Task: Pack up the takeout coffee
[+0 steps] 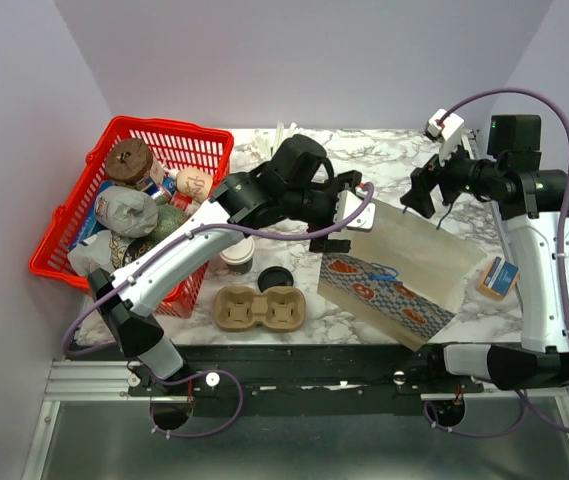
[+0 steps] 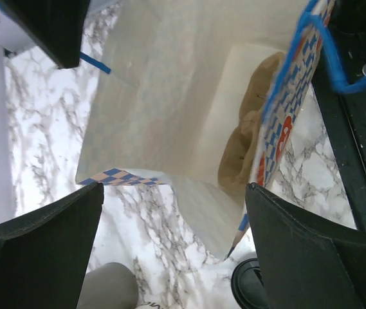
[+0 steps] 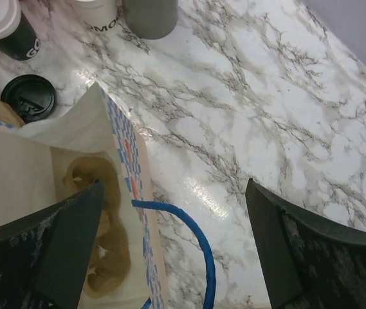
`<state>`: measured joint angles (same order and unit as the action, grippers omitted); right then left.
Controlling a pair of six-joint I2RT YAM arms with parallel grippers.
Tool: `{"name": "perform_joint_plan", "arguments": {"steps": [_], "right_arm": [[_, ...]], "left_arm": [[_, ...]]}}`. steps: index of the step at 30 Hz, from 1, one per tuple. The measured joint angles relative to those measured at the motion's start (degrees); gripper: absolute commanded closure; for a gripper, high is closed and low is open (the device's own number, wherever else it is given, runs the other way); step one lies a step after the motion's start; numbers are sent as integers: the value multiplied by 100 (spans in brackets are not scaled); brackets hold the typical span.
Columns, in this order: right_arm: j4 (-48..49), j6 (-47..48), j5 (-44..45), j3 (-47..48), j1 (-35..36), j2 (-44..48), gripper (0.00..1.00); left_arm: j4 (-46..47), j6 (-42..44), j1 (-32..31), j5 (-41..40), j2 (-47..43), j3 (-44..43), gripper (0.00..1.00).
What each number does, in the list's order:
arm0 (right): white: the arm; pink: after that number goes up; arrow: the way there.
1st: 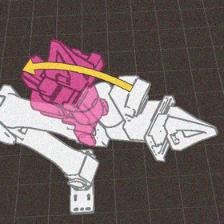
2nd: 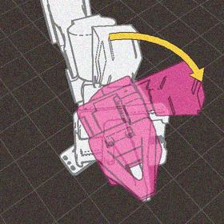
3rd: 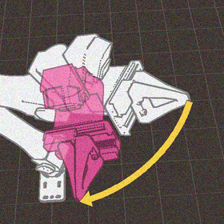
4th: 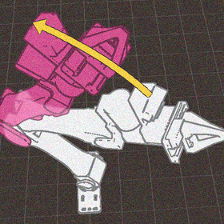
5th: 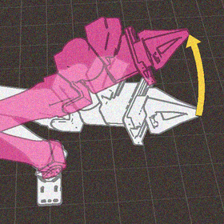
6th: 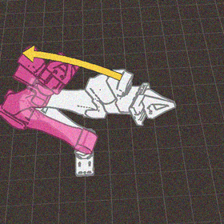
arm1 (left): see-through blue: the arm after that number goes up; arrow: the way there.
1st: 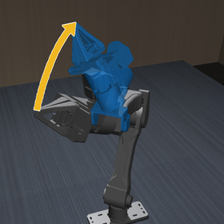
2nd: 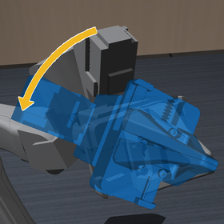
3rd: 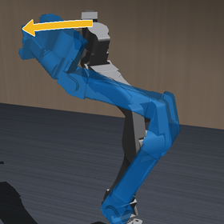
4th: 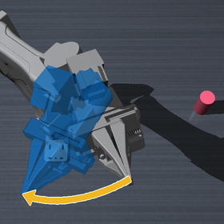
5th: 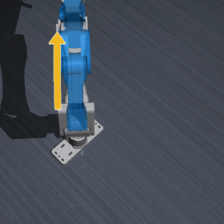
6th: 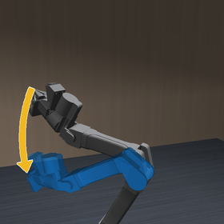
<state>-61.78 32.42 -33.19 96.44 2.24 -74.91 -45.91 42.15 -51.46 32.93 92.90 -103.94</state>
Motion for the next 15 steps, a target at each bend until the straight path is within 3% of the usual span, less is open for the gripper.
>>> {"name": "perform_joint_plan", "arguments": {"steps": [8,15], "right_arm": [[-586,376,-205,2,0,295,0],[-979,824,-33,-686,0,664,0]], "left_arm": [[74,282,0,214,-308,-20,3],[-107,560,-7,800,269,-442,12]]}}
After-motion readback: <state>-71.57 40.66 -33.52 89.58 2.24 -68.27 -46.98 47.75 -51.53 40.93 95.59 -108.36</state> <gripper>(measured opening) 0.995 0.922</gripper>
